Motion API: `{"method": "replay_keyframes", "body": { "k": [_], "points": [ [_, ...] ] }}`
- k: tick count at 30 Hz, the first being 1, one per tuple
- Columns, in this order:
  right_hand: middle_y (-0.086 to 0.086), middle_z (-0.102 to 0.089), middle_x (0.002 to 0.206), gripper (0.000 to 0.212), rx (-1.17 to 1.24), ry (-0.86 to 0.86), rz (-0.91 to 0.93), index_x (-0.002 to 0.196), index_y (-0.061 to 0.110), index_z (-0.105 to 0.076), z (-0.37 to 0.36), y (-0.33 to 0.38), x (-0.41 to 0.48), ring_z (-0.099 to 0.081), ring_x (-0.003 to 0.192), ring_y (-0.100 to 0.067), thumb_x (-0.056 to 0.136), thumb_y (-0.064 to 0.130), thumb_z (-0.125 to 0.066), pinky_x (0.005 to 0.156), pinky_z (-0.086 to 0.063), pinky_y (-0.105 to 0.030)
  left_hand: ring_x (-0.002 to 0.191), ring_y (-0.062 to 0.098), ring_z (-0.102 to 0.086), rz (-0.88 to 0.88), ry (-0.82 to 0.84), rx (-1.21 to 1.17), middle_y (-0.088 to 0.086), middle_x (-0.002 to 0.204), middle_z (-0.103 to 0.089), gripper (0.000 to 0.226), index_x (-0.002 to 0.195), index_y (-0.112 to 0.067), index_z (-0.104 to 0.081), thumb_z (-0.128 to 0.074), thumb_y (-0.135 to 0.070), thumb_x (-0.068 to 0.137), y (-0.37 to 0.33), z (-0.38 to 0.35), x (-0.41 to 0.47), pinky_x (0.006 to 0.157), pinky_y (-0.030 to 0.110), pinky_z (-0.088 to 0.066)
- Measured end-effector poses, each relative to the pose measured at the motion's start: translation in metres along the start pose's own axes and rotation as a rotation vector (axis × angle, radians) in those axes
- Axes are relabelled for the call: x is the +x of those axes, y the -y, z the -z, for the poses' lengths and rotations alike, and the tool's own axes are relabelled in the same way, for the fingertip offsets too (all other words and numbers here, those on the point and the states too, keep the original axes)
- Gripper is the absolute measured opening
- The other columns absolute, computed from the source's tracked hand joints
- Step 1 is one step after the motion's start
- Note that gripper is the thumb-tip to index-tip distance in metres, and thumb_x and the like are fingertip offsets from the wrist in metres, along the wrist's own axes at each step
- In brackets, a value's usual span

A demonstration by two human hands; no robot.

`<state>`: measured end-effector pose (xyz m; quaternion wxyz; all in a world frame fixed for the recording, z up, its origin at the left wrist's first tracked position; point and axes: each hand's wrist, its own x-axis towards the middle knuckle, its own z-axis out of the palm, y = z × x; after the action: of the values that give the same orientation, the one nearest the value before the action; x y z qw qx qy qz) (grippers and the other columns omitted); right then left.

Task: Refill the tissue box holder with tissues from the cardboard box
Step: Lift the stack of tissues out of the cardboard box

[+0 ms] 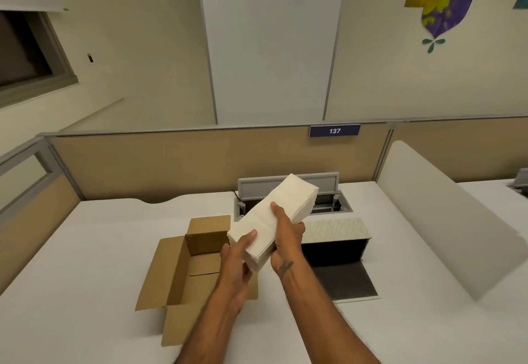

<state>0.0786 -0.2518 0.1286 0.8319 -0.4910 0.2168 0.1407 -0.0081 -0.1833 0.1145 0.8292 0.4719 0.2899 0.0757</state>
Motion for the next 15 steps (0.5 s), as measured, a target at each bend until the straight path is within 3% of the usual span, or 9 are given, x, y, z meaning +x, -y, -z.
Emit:
{"method": "replay_keyframes", "body": {
  "k": [3,11,13,15],
  "points": [
    [-0.008,-0.062,0.112,0.076,0.033,0.000,0.028,0.133,0.018,-0.033,0.029,0.022,-0.004,-0.063,0.096,-0.025,0.073,0.030,-0.078,0.083,-0.055,-0.044,0.104,0.030,-0.060,0.008,0.001,0.067,0.011,0.117,-0.062,0.073,0.132,-0.023,-0.045,-0.076,-0.045,0.070,0.011,-0.020,-0.006,0.070,0.035,-0.054],
    [-0.008,-0.050,0.123,0.100,0.064,-0.060,0.145,0.147,0.028,-0.017,0.114,0.086,0.004,-0.054,0.106,-0.026,0.070,0.025,-0.082,0.096,-0.050,-0.052,0.103,0.032,-0.057,0.069,0.022,0.113,0.018,0.116,-0.058,0.051,0.121,-0.020,-0.053,-0.070,-0.042,0.079,0.021,-0.056,-0.030,0.074,0.040,-0.056],
    [-0.008,-0.050,0.126,0.096,0.004,-0.028,0.148,0.146,0.028,-0.022,0.133,0.094,0.006,-0.053,0.111,-0.027,0.070,0.030,-0.081,0.099,-0.049,-0.051,0.101,0.032,-0.057,0.076,0.005,0.103,0.018,0.115,-0.059,0.051,0.120,-0.019,-0.053,-0.071,-0.042,0.079,0.021,-0.062,-0.032,0.071,0.039,-0.055],
    [-0.008,-0.054,0.127,0.077,-0.094,0.011,0.151,0.136,0.022,-0.040,0.148,0.096,0.010,-0.053,0.113,-0.027,0.071,0.035,-0.079,0.102,-0.047,-0.050,0.102,0.032,-0.056,0.079,-0.025,0.086,0.018,0.113,-0.058,0.045,0.115,-0.018,-0.053,-0.072,-0.039,0.079,0.022,-0.067,-0.032,0.071,0.039,-0.056]
  ]
}}
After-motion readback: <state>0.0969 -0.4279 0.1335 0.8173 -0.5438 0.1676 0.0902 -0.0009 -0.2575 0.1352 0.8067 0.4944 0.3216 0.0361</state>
